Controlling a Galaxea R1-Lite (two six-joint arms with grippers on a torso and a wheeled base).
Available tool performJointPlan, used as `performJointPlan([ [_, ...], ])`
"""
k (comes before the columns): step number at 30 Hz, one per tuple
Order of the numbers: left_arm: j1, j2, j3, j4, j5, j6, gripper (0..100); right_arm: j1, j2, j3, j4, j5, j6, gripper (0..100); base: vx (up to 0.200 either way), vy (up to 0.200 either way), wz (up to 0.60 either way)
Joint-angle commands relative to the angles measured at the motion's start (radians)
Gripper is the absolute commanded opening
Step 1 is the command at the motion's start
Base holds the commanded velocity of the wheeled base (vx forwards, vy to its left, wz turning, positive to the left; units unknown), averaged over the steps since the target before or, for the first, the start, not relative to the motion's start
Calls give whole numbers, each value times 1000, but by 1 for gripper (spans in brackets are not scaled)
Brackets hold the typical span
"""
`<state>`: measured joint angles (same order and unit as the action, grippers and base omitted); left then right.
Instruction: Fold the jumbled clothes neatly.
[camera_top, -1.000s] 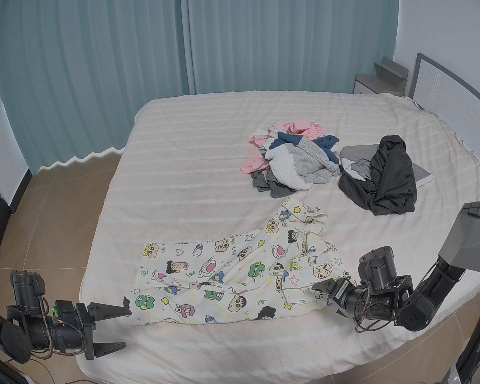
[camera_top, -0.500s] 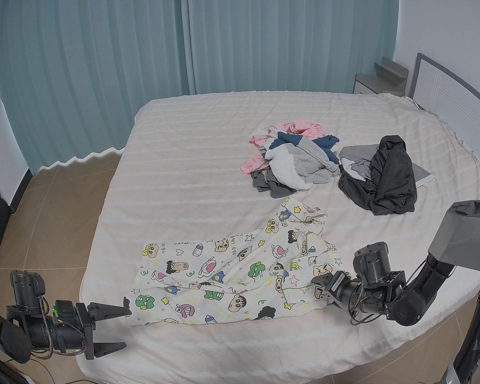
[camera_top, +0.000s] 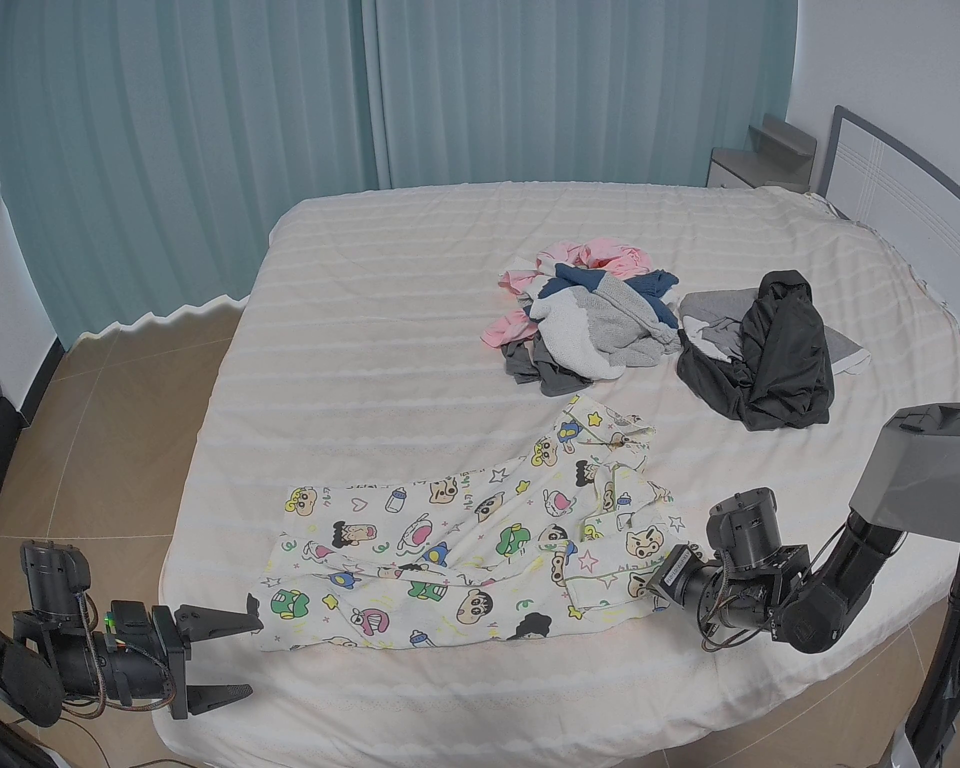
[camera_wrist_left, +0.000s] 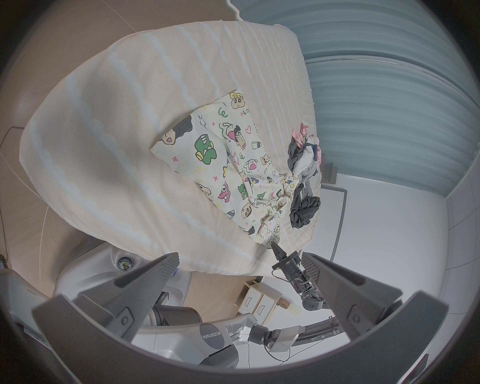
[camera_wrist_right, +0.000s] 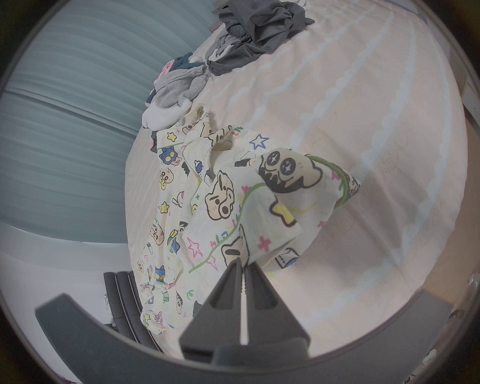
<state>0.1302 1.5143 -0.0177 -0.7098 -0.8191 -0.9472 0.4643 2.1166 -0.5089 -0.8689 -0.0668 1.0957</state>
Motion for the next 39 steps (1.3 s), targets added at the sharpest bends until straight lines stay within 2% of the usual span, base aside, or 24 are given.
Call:
performJointPlan([
  [1,0,1,16,0,0,-1,100,5,-29,13,-1,1,1,0,0,0,0],
  [9,0,1,16,0,0,-1,100,4,-138,67,8,2,-23,0,0,0,0],
  [13,0,1,16,0,0,-1,100,8,-132,95,8,4,-62,0,0,0,0],
  [24,0,1,16,0,0,-1,100,7,-102,124,7,4,-68,0,0,0,0],
  [25,0,1,16,0,0,-1,100,5,-96,125,4,4,-73,100,0,0,0],
  [34,0,-9,16,0,26,-1,100,-1,-101,158,-4,-2,-96,100,0,0,0],
  [39,-11,-131,-1,-57,170,-5,100,-15,-293,233,5,-4,-114,100,0,0,0],
])
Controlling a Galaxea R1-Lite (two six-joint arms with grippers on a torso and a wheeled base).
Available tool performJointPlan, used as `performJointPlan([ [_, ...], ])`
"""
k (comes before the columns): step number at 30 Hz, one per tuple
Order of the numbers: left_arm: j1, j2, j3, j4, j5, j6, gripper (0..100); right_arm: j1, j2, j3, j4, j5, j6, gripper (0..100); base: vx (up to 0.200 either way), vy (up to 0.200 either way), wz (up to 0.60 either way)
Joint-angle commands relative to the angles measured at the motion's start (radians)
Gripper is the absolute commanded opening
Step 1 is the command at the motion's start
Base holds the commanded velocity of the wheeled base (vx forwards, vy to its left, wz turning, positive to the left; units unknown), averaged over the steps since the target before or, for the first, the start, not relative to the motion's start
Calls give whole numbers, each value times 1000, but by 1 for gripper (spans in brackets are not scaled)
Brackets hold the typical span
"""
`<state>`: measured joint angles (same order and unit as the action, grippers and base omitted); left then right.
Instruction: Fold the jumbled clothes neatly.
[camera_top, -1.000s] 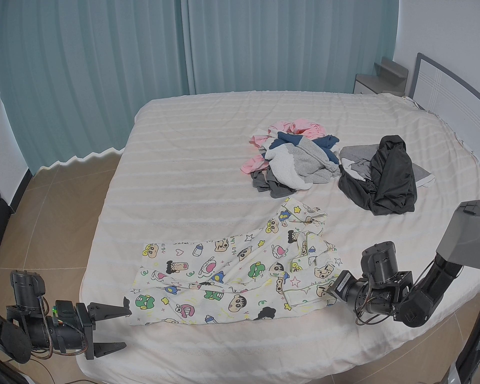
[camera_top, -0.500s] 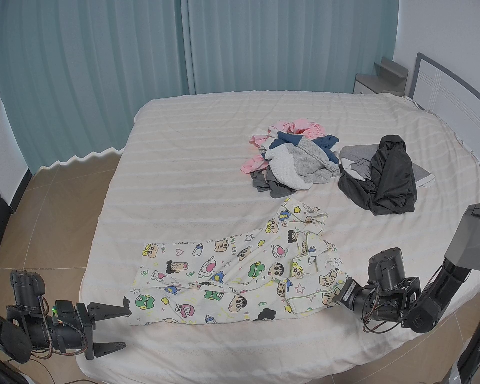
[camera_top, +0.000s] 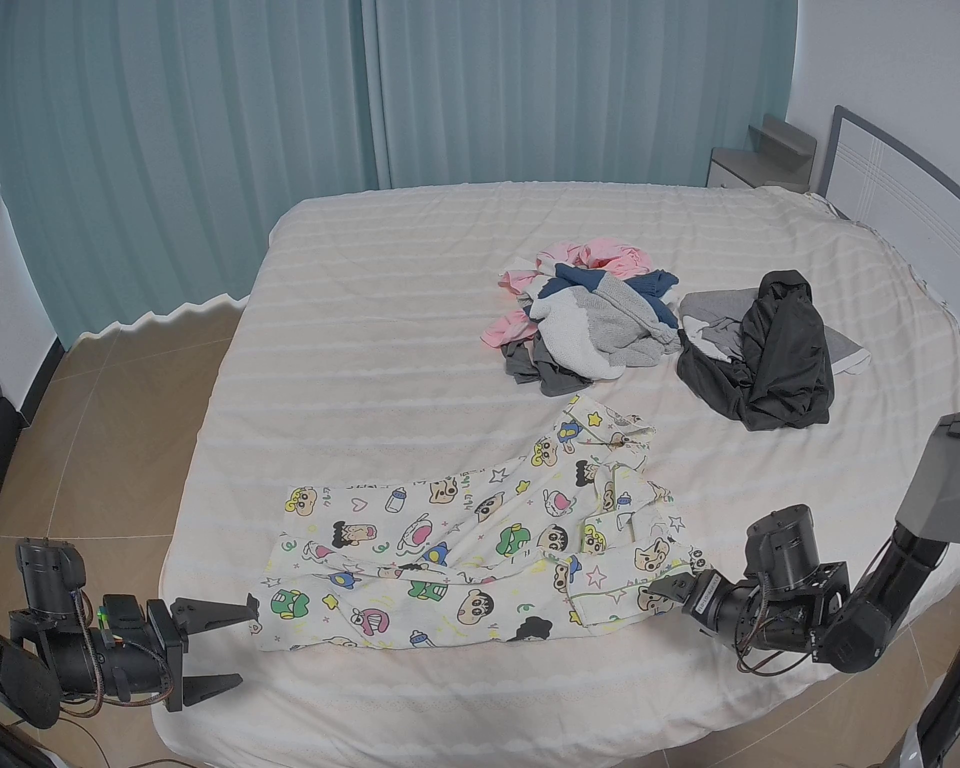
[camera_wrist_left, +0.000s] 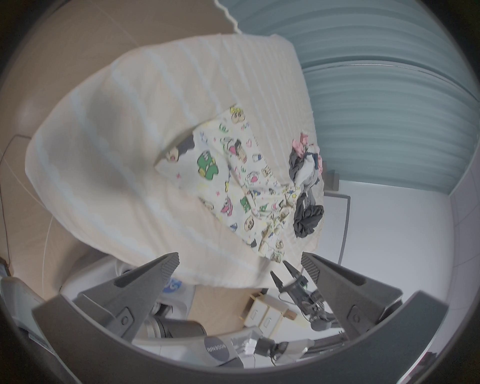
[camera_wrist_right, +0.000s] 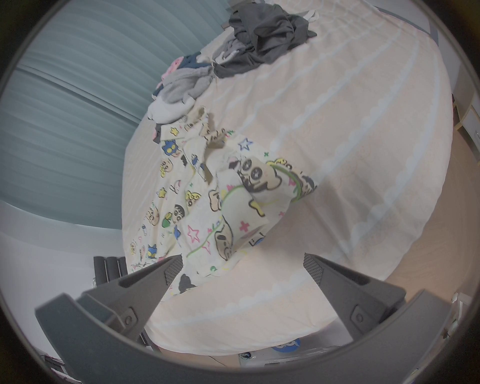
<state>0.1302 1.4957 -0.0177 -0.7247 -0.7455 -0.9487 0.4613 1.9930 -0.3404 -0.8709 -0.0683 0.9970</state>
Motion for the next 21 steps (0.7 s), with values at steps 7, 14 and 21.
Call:
performJointPlan([
  [7,-95,-236,-168,10,278,21,100,8,-402,182,10,-93,-175,100,0,0,0],
  [14,-80,-146,-380,284,299,396,100,60,-542,270,1,-272,-316,100,0,0,0],
  [21,-21,224,-522,424,382,826,100,53,-763,311,15,-317,-428,100,0,0,0],
])
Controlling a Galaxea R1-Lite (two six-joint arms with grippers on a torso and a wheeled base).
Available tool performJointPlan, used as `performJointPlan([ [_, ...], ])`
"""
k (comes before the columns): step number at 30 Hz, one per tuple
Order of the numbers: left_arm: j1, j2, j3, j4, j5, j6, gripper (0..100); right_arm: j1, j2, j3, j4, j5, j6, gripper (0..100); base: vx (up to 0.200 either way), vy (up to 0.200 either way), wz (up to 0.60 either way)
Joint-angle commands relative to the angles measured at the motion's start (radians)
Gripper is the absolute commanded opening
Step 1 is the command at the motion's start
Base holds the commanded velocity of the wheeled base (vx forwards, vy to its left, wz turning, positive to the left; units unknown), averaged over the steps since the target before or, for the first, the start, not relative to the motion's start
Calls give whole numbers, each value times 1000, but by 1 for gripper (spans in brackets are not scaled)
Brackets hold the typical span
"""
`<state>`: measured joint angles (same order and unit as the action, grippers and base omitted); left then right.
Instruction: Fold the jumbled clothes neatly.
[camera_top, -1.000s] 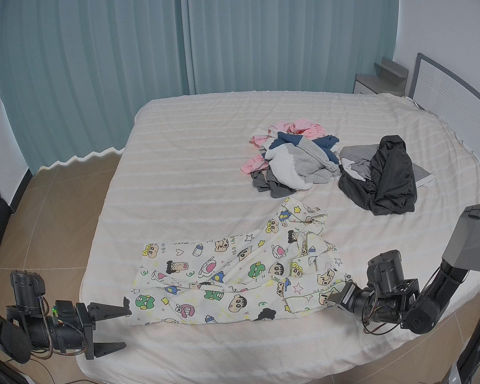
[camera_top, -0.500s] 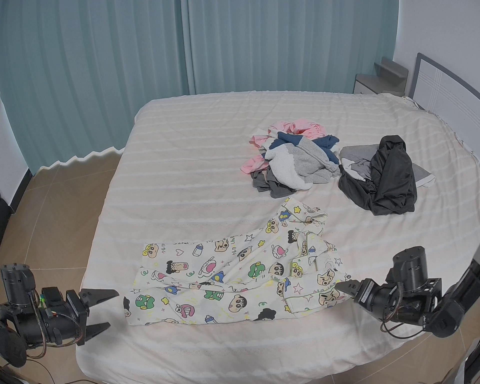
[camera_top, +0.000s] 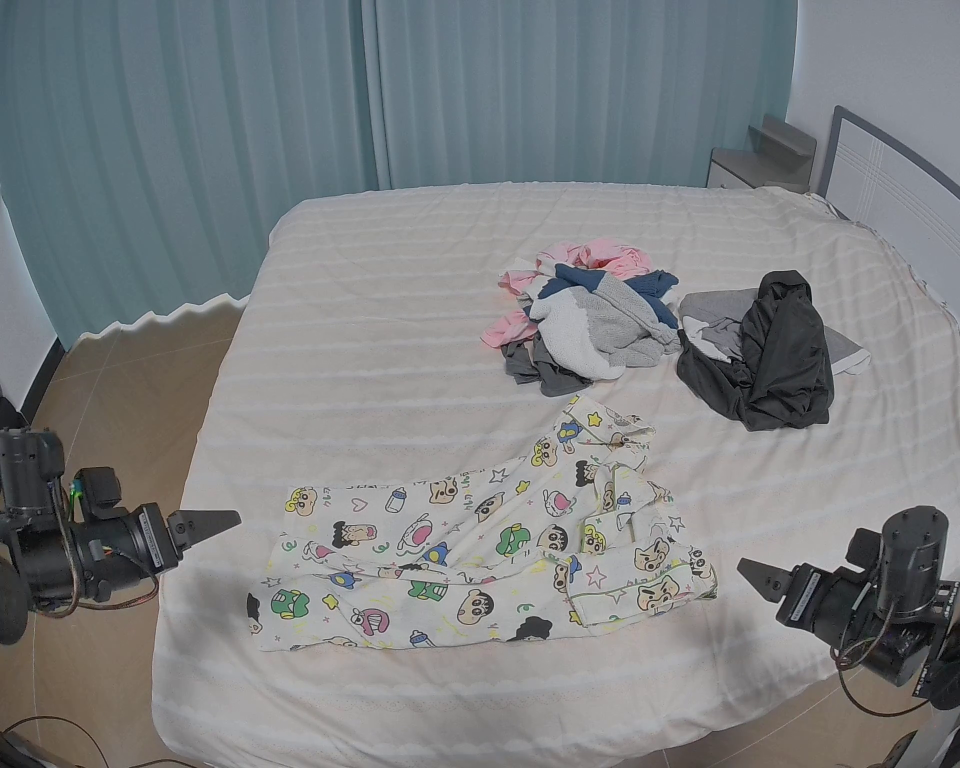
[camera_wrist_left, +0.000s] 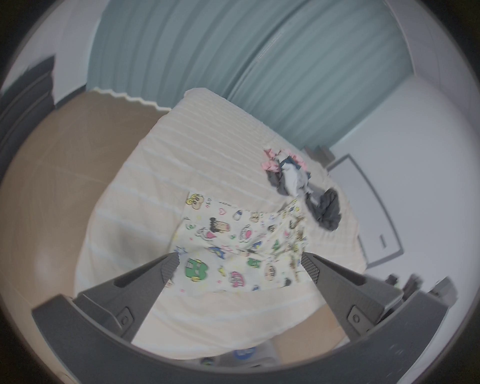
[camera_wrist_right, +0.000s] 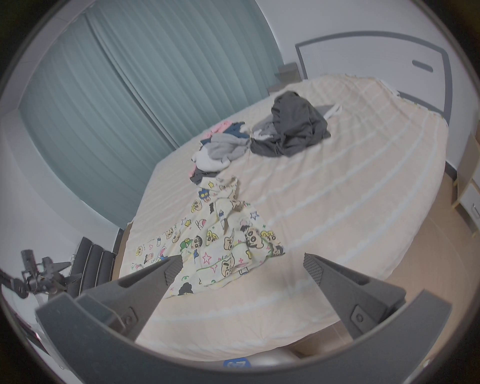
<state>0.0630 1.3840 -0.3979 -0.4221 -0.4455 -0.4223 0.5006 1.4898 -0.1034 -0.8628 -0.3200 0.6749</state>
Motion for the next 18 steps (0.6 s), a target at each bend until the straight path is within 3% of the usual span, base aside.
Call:
performJointPlan([
  [1,46,343,-144,121,84,307,100,13,-261,77,7,-65,-109,100,0,0,0],
  [2,52,425,-154,118,97,369,100,6,-286,96,5,-67,-136,100,0,0,0],
  [5,66,543,-171,105,91,421,100,-24,-327,103,10,-67,-187,100,0,0,0],
  [10,67,633,-213,56,82,422,100,-36,-390,103,18,-60,-193,100,0,0,0],
  [15,67,691,-217,31,-30,425,100,-33,-396,103,62,-59,-233,100,0,0,0],
  [18,67,721,-217,9,-56,427,100,-31,-398,103,62,-57,-239,100,0,0,0],
])
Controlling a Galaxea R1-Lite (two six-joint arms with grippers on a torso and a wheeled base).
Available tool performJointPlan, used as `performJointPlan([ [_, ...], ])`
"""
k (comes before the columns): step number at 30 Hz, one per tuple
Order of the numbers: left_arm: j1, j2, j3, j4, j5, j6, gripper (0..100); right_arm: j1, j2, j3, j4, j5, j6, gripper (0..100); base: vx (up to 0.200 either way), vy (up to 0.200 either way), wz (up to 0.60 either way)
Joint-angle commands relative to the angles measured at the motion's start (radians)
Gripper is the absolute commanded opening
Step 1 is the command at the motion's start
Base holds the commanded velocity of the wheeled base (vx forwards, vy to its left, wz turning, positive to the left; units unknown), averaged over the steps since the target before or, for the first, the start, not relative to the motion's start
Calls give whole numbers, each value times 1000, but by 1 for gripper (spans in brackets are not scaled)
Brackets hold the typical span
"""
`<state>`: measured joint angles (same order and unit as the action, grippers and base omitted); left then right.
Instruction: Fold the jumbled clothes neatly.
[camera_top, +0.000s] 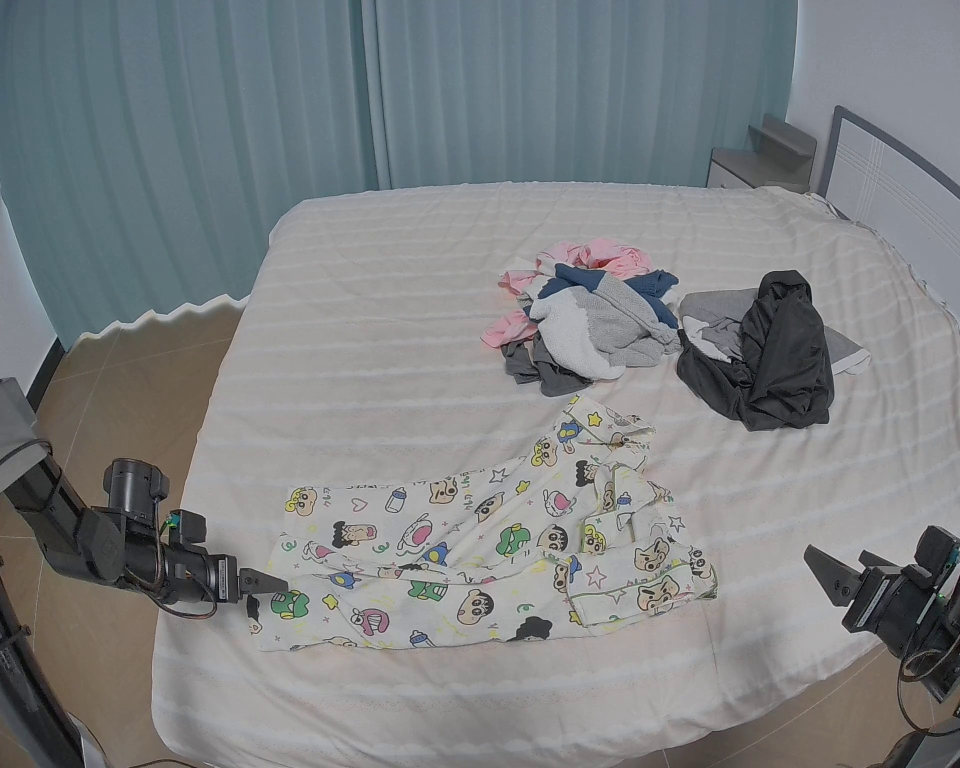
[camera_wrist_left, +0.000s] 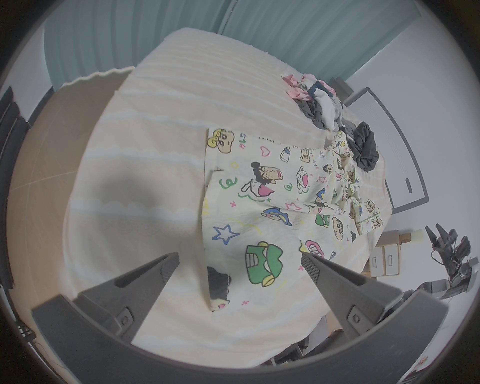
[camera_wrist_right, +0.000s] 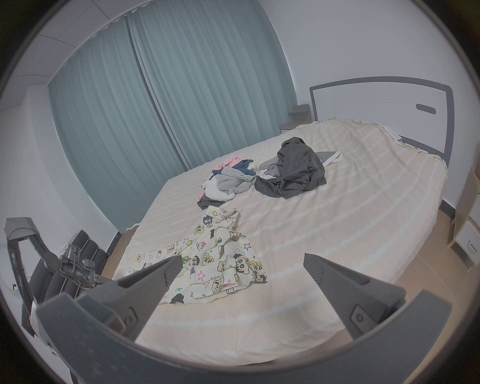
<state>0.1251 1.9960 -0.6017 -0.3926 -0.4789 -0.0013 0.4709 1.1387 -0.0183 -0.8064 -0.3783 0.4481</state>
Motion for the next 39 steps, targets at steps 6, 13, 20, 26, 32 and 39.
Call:
performJointPlan([
  [6,5,138,2,-103,-69,0,100,0,-48,18,7,4,-11,100,0,0,0],
  [13,13,139,17,-109,-135,-16,100,2,-47,18,10,6,-11,100,0,0,0],
  [20,27,149,17,-112,-141,-19,100,5,-47,18,30,7,-11,100,0,0,0],
  [26,28,153,17,-121,-155,-52,100,25,-47,18,46,7,-11,100,0,0,0],
  [32,27,168,19,-178,-155,-106,100,25,-50,18,46,7,-9,100,0,0,0],
  [39,27,190,34,-221,-155,-134,0,25,-48,18,44,6,-9,100,0,0,0],
])
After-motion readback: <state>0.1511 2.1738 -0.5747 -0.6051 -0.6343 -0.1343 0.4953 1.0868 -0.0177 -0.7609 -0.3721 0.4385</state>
